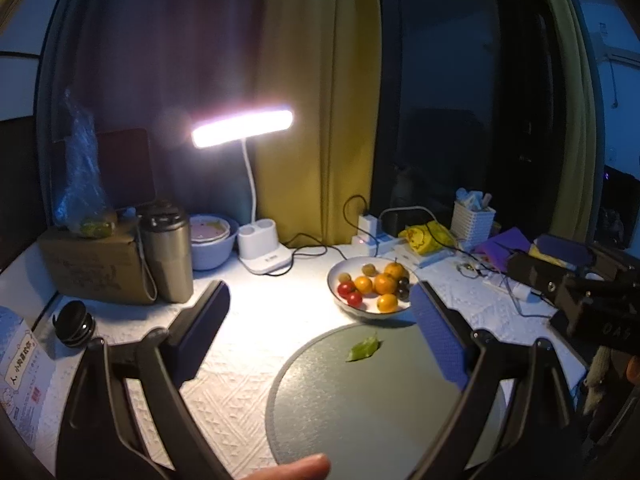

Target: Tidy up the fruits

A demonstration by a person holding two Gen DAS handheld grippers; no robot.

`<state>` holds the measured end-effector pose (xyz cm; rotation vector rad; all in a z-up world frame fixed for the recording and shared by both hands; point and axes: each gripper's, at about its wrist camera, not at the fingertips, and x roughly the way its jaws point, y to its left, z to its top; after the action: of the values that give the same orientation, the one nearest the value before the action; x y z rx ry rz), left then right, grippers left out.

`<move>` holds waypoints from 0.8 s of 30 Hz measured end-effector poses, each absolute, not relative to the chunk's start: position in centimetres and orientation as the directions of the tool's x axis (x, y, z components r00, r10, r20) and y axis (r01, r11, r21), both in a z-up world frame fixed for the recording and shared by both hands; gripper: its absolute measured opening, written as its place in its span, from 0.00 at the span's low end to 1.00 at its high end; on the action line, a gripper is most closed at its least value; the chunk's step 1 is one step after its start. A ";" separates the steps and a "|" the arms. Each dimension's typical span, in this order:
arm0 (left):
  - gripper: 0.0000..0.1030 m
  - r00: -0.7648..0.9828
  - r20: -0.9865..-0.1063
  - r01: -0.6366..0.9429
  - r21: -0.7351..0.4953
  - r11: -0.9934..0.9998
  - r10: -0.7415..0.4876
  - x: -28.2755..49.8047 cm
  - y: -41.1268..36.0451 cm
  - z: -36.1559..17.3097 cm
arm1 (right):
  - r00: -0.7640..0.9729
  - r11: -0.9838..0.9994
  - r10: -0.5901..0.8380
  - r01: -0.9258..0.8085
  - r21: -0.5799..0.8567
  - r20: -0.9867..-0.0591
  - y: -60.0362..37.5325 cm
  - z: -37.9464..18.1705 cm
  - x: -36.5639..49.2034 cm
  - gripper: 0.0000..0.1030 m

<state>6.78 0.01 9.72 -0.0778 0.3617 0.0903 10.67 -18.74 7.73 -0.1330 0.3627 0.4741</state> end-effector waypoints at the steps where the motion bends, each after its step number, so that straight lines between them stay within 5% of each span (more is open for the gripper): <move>1: 0.90 0.932 -0.354 -0.107 -0.059 0.993 0.079 6.7 0.0 9.7 | 0.828 0.883 0.423 -0.468 -0.040 -0.367 -18.8 7.8 10.5 0.73; 24: 0.90 0.933 -0.349 -0.121 -0.067 0.990 0.091 6.5 -0.6 9.8 | 0.825 0.879 0.431 -0.475 -0.035 -0.366 -19.1 7.9 10.7 0.73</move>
<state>6.54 -0.58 9.80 -0.0877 0.3531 0.1085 10.66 -19.11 7.87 -0.1268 0.3586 0.4825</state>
